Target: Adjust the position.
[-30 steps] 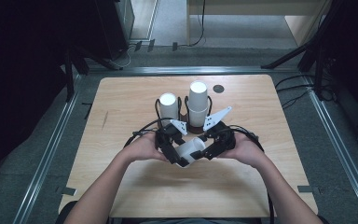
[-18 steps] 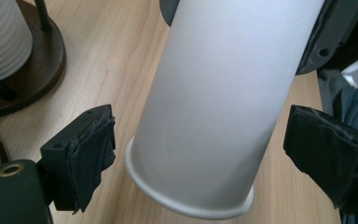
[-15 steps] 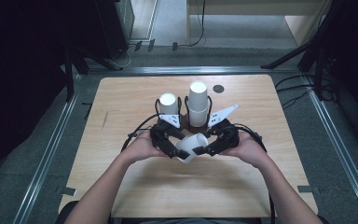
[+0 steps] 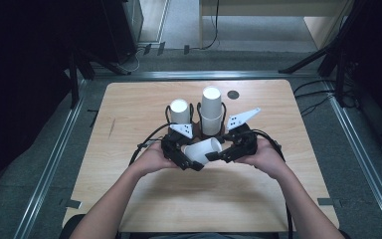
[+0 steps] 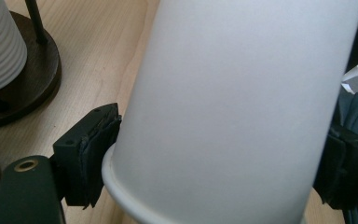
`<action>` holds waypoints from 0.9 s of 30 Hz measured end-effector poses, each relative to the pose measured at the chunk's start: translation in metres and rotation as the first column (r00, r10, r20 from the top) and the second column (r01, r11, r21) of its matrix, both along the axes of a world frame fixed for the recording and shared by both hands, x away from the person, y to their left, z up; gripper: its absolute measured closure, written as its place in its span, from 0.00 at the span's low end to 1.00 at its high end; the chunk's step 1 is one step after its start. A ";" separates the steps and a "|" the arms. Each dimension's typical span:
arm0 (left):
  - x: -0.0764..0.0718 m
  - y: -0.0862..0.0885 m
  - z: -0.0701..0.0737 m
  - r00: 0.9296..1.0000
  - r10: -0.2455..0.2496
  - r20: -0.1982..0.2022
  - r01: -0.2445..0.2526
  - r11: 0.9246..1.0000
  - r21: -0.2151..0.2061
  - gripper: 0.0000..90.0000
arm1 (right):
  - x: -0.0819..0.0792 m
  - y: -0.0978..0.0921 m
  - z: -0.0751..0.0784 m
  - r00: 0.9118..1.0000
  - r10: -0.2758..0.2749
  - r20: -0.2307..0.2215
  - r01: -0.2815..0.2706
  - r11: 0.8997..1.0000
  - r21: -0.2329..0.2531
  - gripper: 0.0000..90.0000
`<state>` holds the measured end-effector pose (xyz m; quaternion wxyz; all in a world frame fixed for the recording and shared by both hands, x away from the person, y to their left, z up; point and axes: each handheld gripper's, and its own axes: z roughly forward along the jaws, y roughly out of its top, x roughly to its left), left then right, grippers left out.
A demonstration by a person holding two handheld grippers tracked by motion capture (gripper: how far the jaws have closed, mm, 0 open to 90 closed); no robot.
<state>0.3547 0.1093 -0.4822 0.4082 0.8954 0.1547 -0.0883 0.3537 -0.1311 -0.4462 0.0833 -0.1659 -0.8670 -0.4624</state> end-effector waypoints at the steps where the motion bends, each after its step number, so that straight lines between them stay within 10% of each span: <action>1: 0.000 0.001 0.001 1.000 -0.009 0.003 0.009 1.000 -0.001 0.20 | 0.000 -0.001 0.000 1.000 0.000 0.003 0.000 1.000 0.003 0.38; 14: -0.004 0.015 0.019 1.000 0.022 0.020 -0.023 0.999 0.023 0.26 | -0.001 -0.002 0.000 1.000 -0.021 -0.005 0.021 1.000 0.008 0.24; 27: 0.000 0.020 0.033 0.999 0.017 0.044 -0.023 0.991 0.133 0.26 | -0.005 0.002 -0.014 0.998 0.018 0.060 -0.010 0.991 -0.130 0.24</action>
